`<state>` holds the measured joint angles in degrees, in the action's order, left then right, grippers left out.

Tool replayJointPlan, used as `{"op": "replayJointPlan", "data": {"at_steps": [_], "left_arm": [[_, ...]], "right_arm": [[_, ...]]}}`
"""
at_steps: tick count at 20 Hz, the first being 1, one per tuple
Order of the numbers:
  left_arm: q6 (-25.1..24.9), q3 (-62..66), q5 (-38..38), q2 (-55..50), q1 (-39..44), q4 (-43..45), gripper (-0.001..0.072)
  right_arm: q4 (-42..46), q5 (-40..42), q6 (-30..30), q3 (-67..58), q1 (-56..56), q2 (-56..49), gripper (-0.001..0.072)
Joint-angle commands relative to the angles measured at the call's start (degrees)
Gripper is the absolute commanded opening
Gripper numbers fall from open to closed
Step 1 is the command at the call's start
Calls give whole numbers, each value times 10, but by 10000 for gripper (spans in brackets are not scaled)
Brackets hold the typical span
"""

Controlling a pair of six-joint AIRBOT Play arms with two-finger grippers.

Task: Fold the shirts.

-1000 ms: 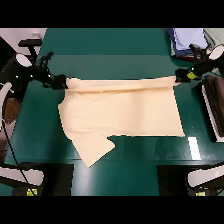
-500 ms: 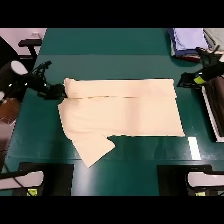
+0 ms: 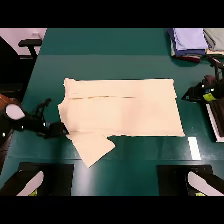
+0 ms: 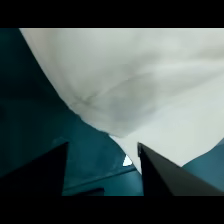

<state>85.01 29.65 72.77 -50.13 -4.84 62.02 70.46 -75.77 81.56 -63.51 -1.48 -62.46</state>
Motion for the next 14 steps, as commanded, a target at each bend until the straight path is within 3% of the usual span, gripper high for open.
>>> {"op": "replayJointPlan", "data": {"at_steps": [1, 6, 9, 10, 11, 12, 14], "left_arm": [[3, -74, -27, 33, 10, -38, 496], [24, -98, -159, 33, 116, -59, 496], [35, -97, -158, 33, 128, -72, 494], [35, -97, -148, 33, 128, -72, 443], [34, -95, -138, 33, 128, -72, 152], [28, -89, -126, 33, 128, -71, 30], [15, -62, -97, 33, 128, -70, 25]], "right_arm": [[-35, 23, 0, 32, 0, 38, 416], [-35, 20, 0, 32, 0, 38, 415], [-33, 9, 0, 32, -1, 38, 415], [-32, 1, 0, 32, -5, 38, 415], [-32, -11, 0, 32, -15, 38, 415], [-28, -24, -1, 33, -29, 38, 415], [-27, -59, -2, 33, -75, 38, 415]]}}
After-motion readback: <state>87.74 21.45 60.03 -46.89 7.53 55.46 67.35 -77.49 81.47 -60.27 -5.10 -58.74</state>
